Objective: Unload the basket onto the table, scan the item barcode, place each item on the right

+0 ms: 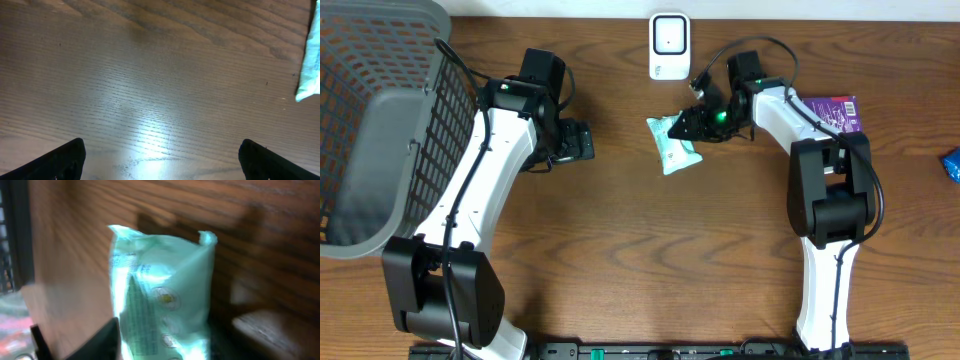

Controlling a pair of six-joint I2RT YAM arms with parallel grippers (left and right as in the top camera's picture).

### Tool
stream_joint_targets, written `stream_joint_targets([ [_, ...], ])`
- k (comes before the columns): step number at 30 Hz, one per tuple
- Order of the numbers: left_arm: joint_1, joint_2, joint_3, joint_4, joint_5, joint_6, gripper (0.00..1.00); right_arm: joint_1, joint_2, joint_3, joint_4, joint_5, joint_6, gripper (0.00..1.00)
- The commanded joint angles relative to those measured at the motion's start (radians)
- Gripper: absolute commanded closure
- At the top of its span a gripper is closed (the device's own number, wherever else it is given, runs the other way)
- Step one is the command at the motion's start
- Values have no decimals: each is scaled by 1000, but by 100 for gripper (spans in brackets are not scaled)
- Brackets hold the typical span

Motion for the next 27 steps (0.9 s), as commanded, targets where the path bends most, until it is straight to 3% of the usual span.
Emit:
stream_joint_targets([
  [1,1,-5,-2,-2,-13,13,2,12,35,-64,-3,93,25,79],
  [3,1,-5,-2,-2,-13,13,2,11,35,-63,-2,93,34,96],
  [4,1,-5,-2,-3,-13,13,2,10,35,-58,-3,92,45,99],
  [11,1,-5,-2,-2,-13,13,2,6,33,96,-154,195,66,99],
  [19,1,-5,-2,-2,-13,13,2,55,33,363,-427,681,85,99],
  [27,1,-5,-3,-2,-13,13,2,129,33,432,-554,1192,197,99],
])
